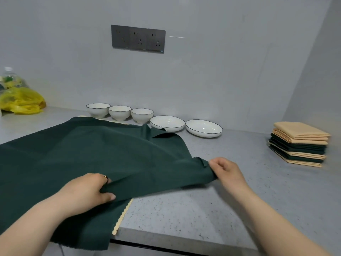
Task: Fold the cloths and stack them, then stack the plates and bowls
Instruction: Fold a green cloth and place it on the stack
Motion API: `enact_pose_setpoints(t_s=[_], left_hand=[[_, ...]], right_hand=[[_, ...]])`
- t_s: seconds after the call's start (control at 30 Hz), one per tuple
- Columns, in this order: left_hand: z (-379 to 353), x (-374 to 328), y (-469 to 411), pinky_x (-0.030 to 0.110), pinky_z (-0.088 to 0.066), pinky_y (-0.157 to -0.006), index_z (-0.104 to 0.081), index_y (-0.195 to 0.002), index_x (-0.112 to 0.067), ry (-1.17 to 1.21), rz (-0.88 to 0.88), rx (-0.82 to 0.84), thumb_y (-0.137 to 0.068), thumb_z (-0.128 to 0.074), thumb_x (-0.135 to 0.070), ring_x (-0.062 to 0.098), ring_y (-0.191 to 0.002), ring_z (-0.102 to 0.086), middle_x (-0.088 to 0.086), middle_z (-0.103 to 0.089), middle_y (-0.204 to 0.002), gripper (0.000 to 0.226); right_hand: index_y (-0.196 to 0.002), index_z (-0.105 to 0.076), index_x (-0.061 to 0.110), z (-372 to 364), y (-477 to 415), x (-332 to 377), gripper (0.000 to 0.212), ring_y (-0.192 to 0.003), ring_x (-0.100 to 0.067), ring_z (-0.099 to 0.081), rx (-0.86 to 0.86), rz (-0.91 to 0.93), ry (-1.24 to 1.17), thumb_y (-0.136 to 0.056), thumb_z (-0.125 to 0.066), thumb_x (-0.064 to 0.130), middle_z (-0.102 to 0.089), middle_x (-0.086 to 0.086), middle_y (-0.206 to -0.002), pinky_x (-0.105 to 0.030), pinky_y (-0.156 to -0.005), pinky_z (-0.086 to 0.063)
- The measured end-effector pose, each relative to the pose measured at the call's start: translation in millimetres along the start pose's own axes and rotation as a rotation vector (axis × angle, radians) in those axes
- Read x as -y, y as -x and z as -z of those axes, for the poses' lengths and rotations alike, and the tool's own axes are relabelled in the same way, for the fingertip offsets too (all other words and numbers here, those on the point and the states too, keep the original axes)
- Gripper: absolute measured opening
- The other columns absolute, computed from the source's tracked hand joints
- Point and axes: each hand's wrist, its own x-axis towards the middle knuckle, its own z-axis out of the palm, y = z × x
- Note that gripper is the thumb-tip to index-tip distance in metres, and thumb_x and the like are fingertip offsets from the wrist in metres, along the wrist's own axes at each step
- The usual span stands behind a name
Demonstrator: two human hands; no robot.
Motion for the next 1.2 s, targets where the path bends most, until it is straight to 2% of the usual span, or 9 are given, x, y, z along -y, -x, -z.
enact_pose_setpoints(t_s=[0.2, 0.33, 0.5, 0.67, 0.8, 0.87, 1.0, 1.1, 1.2], left_hand=[[0, -65, 2, 0.018, -0.046, -0.083, -0.064, -0.107, -0.024, 0.007, -0.243, 0.152, -0.088, -0.053, -0.042, 0.008, -0.099, -0.060, -0.010, -0.066, -0.105, 0.028], [10, -105, 10, 0.006, -0.032, -0.055, -0.047, -0.066, -0.024, -0.024, -0.413, 0.300, -0.088, -0.053, -0.044, -0.002, -0.062, -0.045, -0.014, -0.048, -0.069, 0.030], [28, -125, 0, 0.012, -0.045, -0.075, -0.064, -0.102, -0.019, 0.049, -0.503, 0.585, -0.087, -0.060, -0.033, 0.002, -0.079, -0.059, -0.019, -0.064, -0.085, 0.021], [36, -134, -43, 0.023, -0.037, -0.066, -0.059, -0.107, -0.013, -0.184, -0.319, 0.261, -0.086, -0.059, -0.035, 0.016, -0.089, -0.054, -0.004, -0.058, -0.093, 0.030], [19, -140, -80, 0.032, -0.028, -0.104, -0.046, -0.077, -0.021, -0.341, -0.171, -0.070, -0.093, -0.046, -0.030, 0.019, -0.110, -0.053, -0.005, -0.046, -0.076, 0.019], [6, -141, -97, 0.040, -0.010, -0.116, -0.054, -0.092, -0.019, -0.386, -0.137, -0.168, -0.096, -0.039, -0.028, 0.019, -0.111, -0.052, -0.004, -0.048, -0.079, 0.017], [-21, -134, -125, 0.035, -0.009, -0.116, -0.056, -0.114, -0.016, -0.320, -0.060, -0.188, -0.098, -0.032, -0.023, 0.017, -0.114, -0.051, -0.001, -0.060, -0.114, 0.029], [-36, -127, -140, 0.031, -0.013, -0.115, -0.050, -0.120, -0.019, -0.187, -0.044, -0.180, -0.098, -0.030, -0.021, 0.016, -0.114, -0.053, -0.002, -0.058, -0.121, 0.030], [-41, -125, -149, 0.031, -0.013, -0.114, -0.049, -0.118, -0.019, -0.154, -0.043, -0.213, -0.098, -0.031, -0.021, 0.015, -0.112, -0.055, -0.004, -0.058, -0.119, 0.027]], right_hand=[[-0.060, -0.054, 0.012, 74, 41, -32, 0.033, -0.042, 0.005, -0.044, -0.035, -0.108, 0.027, -0.092, -0.050, 0.007, -0.052, 0.013, -0.043, -0.008, -0.045, -0.031], [-0.062, -0.057, 0.009, 111, 66, -50, 0.030, -0.044, 0.000, -0.040, -0.069, -0.215, 0.013, -0.092, -0.051, 0.010, -0.050, 0.006, -0.052, -0.021, -0.051, -0.029], [-0.062, -0.056, 0.008, 137, 85, -52, 0.031, -0.044, -0.003, -0.043, -0.098, -0.279, -0.058, -0.092, -0.050, 0.012, -0.051, 0.001, -0.054, -0.023, -0.052, -0.031], [-0.067, -0.060, 0.006, 138, 64, -52, 0.028, -0.059, -0.015, -0.045, -0.205, -0.270, -0.006, -0.092, -0.051, 0.014, -0.056, -0.001, -0.060, -0.027, -0.055, -0.032], [-0.067, -0.056, 0.007, 129, 30, -58, 0.027, -0.063, -0.018, -0.044, -0.274, -0.300, 0.007, -0.093, -0.050, 0.015, -0.053, -0.006, -0.066, -0.028, -0.057, -0.032], [-0.067, -0.055, 0.009, 124, 10, -61, 0.028, -0.061, -0.017, -0.044, -0.314, -0.323, 0.015, -0.093, -0.049, 0.016, -0.052, -0.006, -0.066, -0.027, -0.055, -0.032], [-0.074, -0.056, 0.010, 111, -22, -61, 0.023, -0.062, -0.015, -0.046, -0.332, -0.357, 0.007, -0.093, -0.049, 0.021, -0.056, -0.007, -0.075, -0.026, -0.055, -0.035], [-0.090, -0.061, 0.014, 97, -37, -63, 0.014, -0.080, -0.015, -0.055, -0.183, -0.362, -0.002, -0.088, -0.059, 0.028, -0.059, -0.003, -0.093, -0.026, -0.068, -0.043], [-0.114, -0.057, 0.013, 90, -49, -75, 0.035, -0.105, -0.013, -0.050, -0.094, -0.310, 0.205, -0.082, -0.067, 0.021, -0.054, 0.000, -0.112, -0.022, -0.085, -0.036]])
